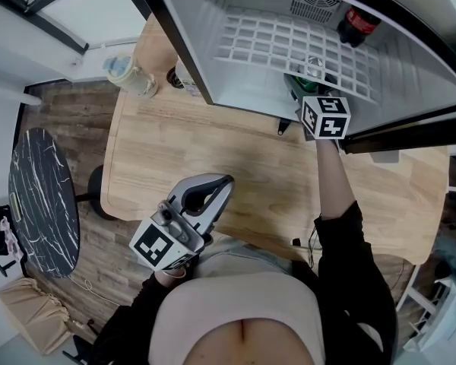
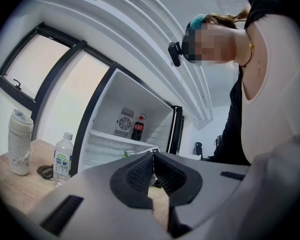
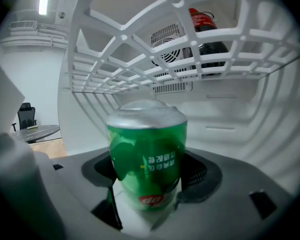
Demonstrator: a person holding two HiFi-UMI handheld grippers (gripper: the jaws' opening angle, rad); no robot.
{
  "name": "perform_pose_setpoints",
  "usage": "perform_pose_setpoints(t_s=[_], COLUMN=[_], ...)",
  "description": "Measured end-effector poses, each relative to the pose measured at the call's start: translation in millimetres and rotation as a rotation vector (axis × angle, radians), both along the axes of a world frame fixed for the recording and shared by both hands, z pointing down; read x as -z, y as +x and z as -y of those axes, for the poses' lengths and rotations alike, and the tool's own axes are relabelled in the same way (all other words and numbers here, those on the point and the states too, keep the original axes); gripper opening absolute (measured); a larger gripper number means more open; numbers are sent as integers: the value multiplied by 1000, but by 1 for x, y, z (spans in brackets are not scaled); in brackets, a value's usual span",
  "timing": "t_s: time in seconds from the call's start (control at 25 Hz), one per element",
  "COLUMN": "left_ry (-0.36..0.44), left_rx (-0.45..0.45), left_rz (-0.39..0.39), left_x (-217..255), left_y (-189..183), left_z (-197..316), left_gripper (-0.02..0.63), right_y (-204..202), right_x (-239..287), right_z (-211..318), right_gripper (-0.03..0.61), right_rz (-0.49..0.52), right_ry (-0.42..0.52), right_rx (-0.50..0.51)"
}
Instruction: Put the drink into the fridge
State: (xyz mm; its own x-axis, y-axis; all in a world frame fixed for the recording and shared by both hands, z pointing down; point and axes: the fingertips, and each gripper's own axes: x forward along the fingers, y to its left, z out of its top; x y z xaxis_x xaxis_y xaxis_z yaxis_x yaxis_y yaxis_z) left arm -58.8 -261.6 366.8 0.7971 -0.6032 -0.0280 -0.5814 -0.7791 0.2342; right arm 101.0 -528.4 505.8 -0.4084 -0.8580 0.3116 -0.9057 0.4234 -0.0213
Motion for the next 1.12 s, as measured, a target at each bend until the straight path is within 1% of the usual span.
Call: perform_pose_setpoints(t_s=[0.2, 0.44, 0.6, 0.72, 0.92, 1.12], left_ry=[5, 16, 18, 2, -12, -5], left_rx=[0, -5, 7, 10, -3, -3], left_rz=[-7, -2, -1, -14, -21, -21], left_x=[3, 7, 8, 5, 2, 5], left_y=[-1, 1, -3, -5, -2, -3], left_z=[1, 2, 3, 3, 0, 1], left_gripper=[8, 8, 8, 8, 8, 8], right_y=[-1, -4, -3, -1, 2, 9], right_x=[-2, -8, -6, -5, -6, -8], right_z=[0, 2, 0, -3, -9, -16], right_gripper=[350, 350, 350, 351, 351, 353], right_rz=[-3, -52, -45, -46, -9, -22], right_ry=[-10, -43, -29, -16, -49, -51], right_rx=[1, -10, -21, -31, -48, -67])
